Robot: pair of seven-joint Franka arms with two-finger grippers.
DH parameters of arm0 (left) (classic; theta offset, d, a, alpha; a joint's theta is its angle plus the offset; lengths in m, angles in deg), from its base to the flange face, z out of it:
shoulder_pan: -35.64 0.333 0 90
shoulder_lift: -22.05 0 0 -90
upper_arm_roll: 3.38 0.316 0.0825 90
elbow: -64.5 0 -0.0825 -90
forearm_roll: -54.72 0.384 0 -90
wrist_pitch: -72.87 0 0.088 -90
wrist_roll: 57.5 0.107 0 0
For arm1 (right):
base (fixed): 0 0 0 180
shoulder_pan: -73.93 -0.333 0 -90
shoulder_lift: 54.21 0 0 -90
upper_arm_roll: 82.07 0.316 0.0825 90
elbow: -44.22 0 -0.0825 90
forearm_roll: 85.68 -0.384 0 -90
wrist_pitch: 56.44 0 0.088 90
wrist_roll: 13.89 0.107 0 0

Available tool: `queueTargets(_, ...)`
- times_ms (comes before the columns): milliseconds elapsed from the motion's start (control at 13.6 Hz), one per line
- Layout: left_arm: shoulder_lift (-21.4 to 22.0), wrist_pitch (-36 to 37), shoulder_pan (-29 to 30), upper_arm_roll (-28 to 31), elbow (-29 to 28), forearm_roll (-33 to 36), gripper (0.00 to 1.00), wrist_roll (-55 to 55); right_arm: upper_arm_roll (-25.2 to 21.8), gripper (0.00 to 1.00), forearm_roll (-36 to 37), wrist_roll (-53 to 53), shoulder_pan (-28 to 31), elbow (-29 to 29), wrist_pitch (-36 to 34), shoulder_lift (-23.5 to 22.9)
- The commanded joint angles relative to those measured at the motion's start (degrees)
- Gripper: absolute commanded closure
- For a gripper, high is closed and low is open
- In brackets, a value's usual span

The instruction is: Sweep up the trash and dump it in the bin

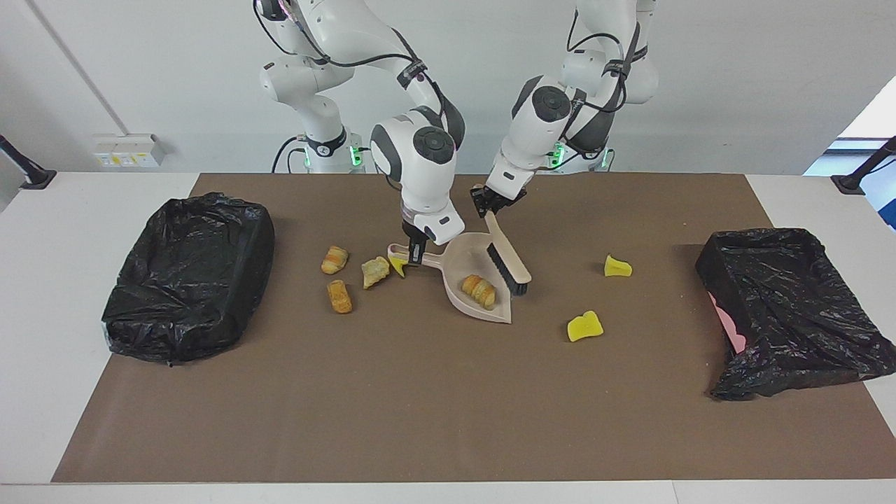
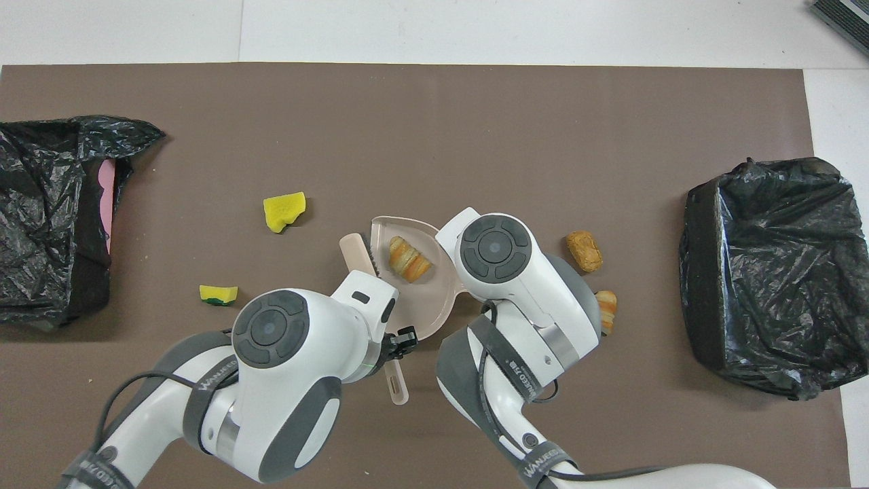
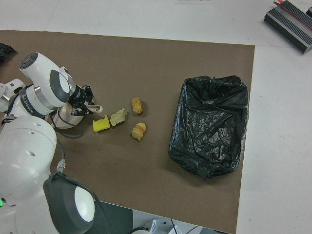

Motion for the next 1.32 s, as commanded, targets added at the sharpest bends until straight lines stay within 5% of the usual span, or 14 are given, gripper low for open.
queueTargets(0,6.06,12.15,6.46,0.17,0.85,5.25,1.00,1.15,0.17,1.00,-1.57,1.77,0.01,-1.88,2.05,1.18)
queueTargets(368,6.33,16.15,18.58,0.17,0.24,20.13,1.00,4.21,0.17,1.00,-1.66,3.88,-1.22,-1.88,3.37,0.74)
queueTargets(736,8.53,15.53,28.09,0.17,-7.74,21.02,1.00,14.16,0.17,1.00,-1.57,3.88,-1.22,-1.88,3.46,0.74)
queueTargets(1250,4.32,8.42,21.27,-0.27,-14.00,19.62,1.00,14.60,0.17,1.00,-1.57,3.88,-1.22,-1.80,3.46,0.74)
